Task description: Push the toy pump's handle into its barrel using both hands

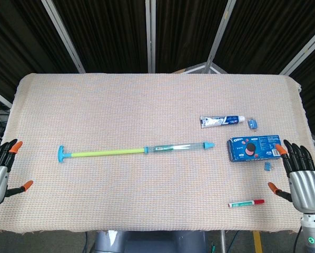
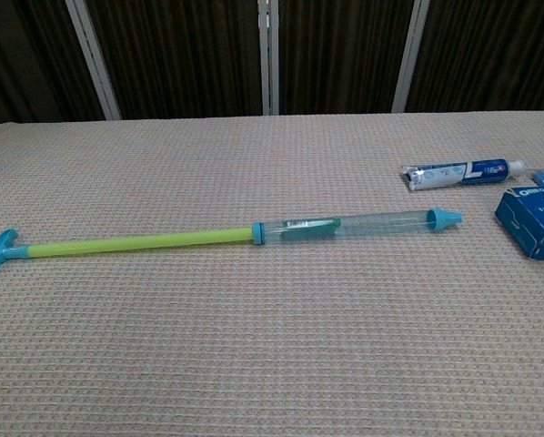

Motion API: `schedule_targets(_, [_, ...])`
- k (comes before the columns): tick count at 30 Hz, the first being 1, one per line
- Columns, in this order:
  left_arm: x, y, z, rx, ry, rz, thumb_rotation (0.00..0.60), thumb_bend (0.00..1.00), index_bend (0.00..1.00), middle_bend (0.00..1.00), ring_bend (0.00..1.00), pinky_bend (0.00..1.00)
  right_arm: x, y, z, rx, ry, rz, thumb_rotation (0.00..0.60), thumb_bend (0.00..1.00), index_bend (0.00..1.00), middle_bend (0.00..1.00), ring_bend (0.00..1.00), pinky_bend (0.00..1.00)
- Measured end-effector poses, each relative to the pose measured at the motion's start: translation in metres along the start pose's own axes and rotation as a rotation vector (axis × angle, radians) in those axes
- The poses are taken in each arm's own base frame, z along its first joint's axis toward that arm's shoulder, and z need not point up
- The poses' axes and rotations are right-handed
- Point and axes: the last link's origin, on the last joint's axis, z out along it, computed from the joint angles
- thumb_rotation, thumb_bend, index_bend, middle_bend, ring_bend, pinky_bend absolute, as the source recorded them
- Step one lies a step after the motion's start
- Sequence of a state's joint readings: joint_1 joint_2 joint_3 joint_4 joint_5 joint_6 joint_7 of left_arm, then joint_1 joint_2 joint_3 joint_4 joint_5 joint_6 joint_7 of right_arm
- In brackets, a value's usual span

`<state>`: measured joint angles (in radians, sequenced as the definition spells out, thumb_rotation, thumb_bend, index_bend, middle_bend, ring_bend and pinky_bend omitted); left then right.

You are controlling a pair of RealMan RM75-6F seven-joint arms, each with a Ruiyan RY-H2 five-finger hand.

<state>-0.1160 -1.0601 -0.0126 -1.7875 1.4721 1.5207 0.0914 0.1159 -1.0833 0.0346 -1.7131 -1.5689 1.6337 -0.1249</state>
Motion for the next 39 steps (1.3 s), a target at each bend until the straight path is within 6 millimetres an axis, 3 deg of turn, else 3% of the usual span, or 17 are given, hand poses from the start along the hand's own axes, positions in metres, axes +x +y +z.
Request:
schedule_targets(8, [-0.001, -0.002, 0.0, 0.003, -0.001, 0.001, 0.6, 0.0, 0.0, 0.0, 0.0, 0.0, -0.006, -0.003, 0.0, 0.01, -0.022, -0.004, 0.6, 0.0, 0.0, 0.01, 0.0, 0.0])
schedule_targets(9, [-0.001, -0.002, 0.0, 0.004, -0.002, 0.002, 0.6, 0.0, 0.0, 0.0, 0.0, 0.0, -0.008, -0.003, 0.0, 0.012, -0.029, -0.003, 0.6, 0.0, 0.0, 0.07, 0.04, 0.0])
schedule_targets(10, [-0.001, -0.002, 0.001, 0.004, -0.003, 0.003, 0.6, 0.0, 0.0, 0.0, 0.0, 0.0, -0.009, -0.004, 0.001, 0.014, -0.035, -0.002, 0.6, 0.0, 0.0, 0.22, 0.19, 0.01])
schedule_targets(11, [-0.002, -0.002, 0.001, 0.004, -0.003, 0.003, 0.6, 0.0, 0.0, 0.0, 0.0, 0.0, -0.011, -0.005, 0.002, 0.018, -0.042, 0.0, 0.6, 0.0, 0.0, 0.43, 0.39, 0.1])
schedule_targets(12, [-0.002, -0.002, 0.002, 0.004, -0.006, 0.006, 0.6, 0.0, 0.0, 0.0, 0.0, 0.0, -0.013, -0.007, 0.005, 0.028, -0.051, 0.003, 0.6, 0.0, 0.0, 0.57, 0.54, 0.23])
schedule_targets(13, [-0.003, -0.002, 0.003, 0.003, -0.009, 0.01, 0.6, 0.0, 0.0, 0.0, 0.0, 0.0, -0.015, -0.009, 0.01, 0.04, -0.059, 0.004, 0.6, 0.0, 0.0, 0.7, 0.7, 0.41])
schedule_targets(14, [-0.004, -0.002, 0.004, 0.002, -0.013, 0.013, 0.6, 0.0, 0.0, 0.0, 0.0, 0.0, -0.018, -0.012, 0.015, 0.054, -0.068, 0.004, 0.6, 0.0, 0.0, 0.8, 0.8, 0.67])
schedule_targets(16, [-0.007, -0.002, 0.008, 0.004, -0.019, 0.023, 0.6, 0.0, 0.0, 0.0, 0.0, 0.0, -0.024, -0.018, 0.029, 0.085, -0.098, 0.001, 0.6, 0.0, 0.0, 0.88, 0.9, 0.92])
schedule_targets(17, [-0.007, -0.003, 0.009, 0.005, -0.021, 0.027, 0.6, 0.0, 0.0, 0.0, 0.0, 0.0, -0.027, -0.021, 0.036, 0.098, -0.114, 0.0, 0.6, 0.0, 0.0, 0.91, 0.94, 0.98])
schedule_targets(22, [-0.012, -0.005, 0.014, 0.021, -0.035, 0.043, 0.6, 0.0, 0.0, 0.0, 0.0, 0.0, -0.05, -0.043, 0.08, 0.16, -0.232, 0.005, 0.6, 0.0, 0.02, 0.97, 0.99, 1.0])
schedule_targets(30, [-0.021, -0.007, 0.02, 0.045, -0.058, 0.069, 0.6, 0.0, 0.0, 0.0, 0.0, 0.0, -0.101, -0.096, 0.155, 0.202, -0.415, 0.039, 0.6, 0.0, 0.24, 1.0, 1.0, 1.0])
schedule_targets(34, [-0.023, -0.008, 0.022, 0.055, -0.065, 0.074, 0.6, 0.0, 0.0, 0.0, 0.0, 0.0, -0.125, -0.113, 0.175, 0.196, -0.463, 0.034, 0.6, 0.0, 0.32, 1.0, 1.0, 1.0])
schedule_targets(39, [-0.026, -0.009, 0.024, 0.067, -0.075, 0.08, 0.6, 0.0, 0.0, 0.0, 0.0, 0.0, -0.147, -0.13, 0.185, 0.201, -0.493, 0.017, 0.6, 0.0, 0.38, 1.0, 1.0, 1.0])
